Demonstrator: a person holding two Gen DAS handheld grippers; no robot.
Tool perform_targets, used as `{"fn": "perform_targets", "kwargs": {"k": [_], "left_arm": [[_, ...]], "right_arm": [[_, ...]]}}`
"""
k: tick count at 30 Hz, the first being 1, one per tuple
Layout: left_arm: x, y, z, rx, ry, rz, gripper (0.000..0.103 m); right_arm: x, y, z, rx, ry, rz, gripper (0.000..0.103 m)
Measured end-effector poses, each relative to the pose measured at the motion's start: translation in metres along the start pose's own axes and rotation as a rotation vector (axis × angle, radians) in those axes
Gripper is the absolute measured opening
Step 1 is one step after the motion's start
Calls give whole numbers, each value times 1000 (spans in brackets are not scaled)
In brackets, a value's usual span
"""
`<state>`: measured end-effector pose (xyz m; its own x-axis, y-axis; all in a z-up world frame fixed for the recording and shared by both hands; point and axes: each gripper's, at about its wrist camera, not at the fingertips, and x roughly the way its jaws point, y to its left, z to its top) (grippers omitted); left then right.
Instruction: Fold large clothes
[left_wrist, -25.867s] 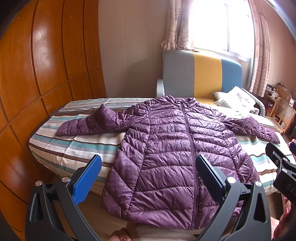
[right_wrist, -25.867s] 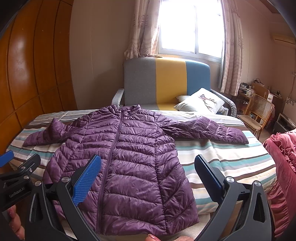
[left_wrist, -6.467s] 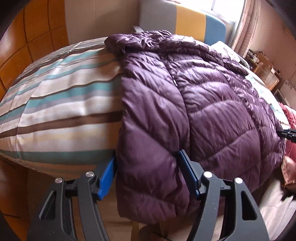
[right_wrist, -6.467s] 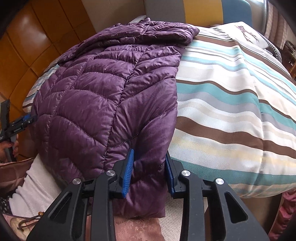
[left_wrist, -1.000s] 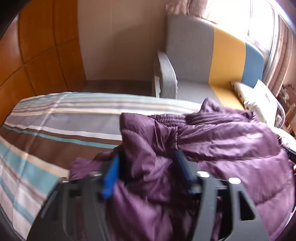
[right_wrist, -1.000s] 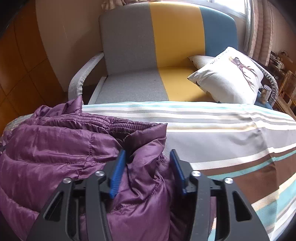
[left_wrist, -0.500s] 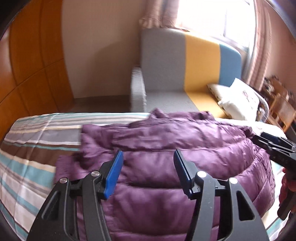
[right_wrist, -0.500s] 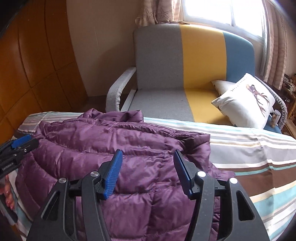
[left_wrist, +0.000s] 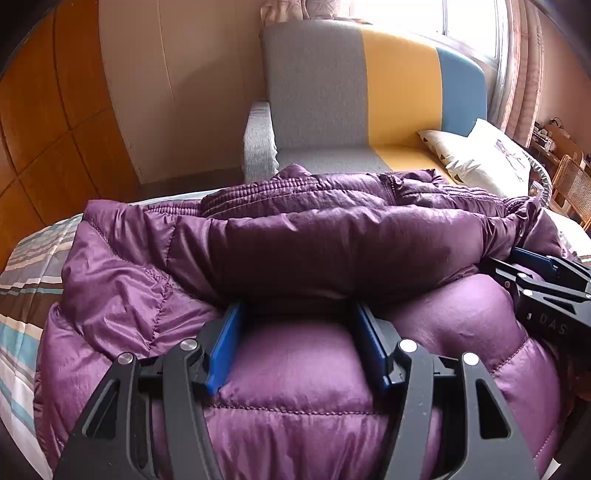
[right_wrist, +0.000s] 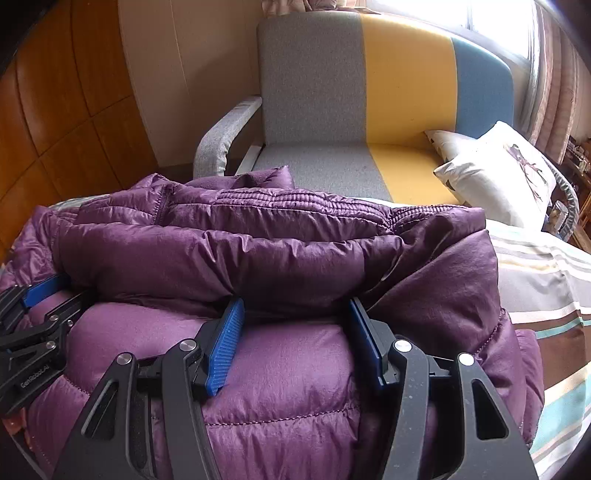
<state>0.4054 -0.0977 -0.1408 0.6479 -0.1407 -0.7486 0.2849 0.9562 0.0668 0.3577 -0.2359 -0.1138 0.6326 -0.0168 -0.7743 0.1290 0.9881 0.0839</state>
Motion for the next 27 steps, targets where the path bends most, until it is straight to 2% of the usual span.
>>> {"fn": "perform_targets", "kwargs": {"k": [7, 9, 13, 16, 19, 21, 27], "left_arm": [[-13, 8, -5, -31, -14, -32, 60], [-29, 13, -8, -55, -36, -42, 76], [-53, 24, -16, -82, -62, -44, 79], [-70, 43, -25, -112, -90, 17, 79], [-74, 67, -39, -178, -67, 47, 79], [-68, 76, -45, -186, -36, 58, 80], [-54, 85, -53, -183, 27, 22, 81]], "right_arm": [[-5, -2, 0, -7, -7, 4, 57], [-10, -4, 0, -4, -6, 19, 57], [-38, -8, -7, 14, -37, 44, 57], [-65, -12, -19, 15, -77, 45, 57], [-77, -25, -33, 36, -89, 8, 57], [-70, -36, -40, 53, -64, -32, 57], [-50, -41, -46, 9, -12, -80, 57]]}}
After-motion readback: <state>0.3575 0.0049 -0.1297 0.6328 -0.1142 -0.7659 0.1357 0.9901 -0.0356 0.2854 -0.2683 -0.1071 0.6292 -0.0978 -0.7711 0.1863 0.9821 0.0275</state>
